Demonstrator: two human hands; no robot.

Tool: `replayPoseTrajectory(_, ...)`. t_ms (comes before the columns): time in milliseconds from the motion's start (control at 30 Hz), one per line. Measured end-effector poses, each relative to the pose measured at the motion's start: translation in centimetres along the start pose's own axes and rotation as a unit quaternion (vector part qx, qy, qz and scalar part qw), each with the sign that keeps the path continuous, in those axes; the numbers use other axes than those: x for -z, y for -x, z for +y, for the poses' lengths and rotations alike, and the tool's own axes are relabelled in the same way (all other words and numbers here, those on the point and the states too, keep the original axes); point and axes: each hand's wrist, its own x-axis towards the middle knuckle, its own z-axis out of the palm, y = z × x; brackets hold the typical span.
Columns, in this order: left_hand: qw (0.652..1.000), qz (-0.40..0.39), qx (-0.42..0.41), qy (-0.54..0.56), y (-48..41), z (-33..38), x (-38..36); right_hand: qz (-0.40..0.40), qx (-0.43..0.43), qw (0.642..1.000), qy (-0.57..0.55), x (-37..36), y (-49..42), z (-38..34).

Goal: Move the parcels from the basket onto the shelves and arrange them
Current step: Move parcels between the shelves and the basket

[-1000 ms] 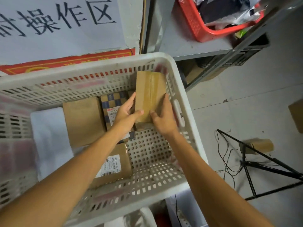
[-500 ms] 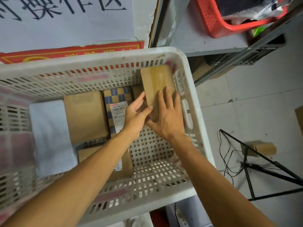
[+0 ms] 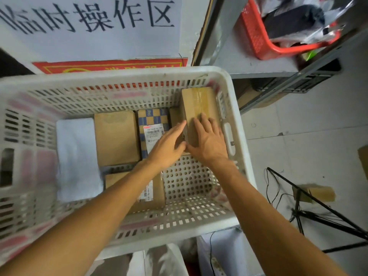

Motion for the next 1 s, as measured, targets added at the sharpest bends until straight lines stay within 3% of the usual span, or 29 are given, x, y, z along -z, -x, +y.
replayPoseTrajectory(233, 0.994, -0.032, 0.005, -0.108, 6.8, 1.8, 9.9, -0.076, 0.016, 0.99, -0.116, 3.9, 3.8, -6.4)
replayPoseTrajectory(433, 0.983, 0.032, 0.031, -0.176, 18.0, 3.1, 22.4, -0.043, 0.138, 0.982, -0.123, 9.6, 8.5, -16.7)
replayPoseTrajectory(633, 0.942, 0.149, 0.103, -0.284, 33.6, 3.8, 33.6, -0.034, 0.258, 0.957, -0.131, 14.6, 15.7, -31.2)
replayPoseTrajectory(800, 0.918, 0.266, 0.151, -0.254, 46.5, 5.5, 40.4, -0.058, 0.362, 0.913, -0.179, 17.7, 21.8, -43.2)
replayPoseTrajectory(1000, 0.873, 0.425, 0.184, -0.154, 60.3, 7.4, 44.5, -0.13, 0.506, 0.822, -0.228, 20.7, 28.4, -54.8)
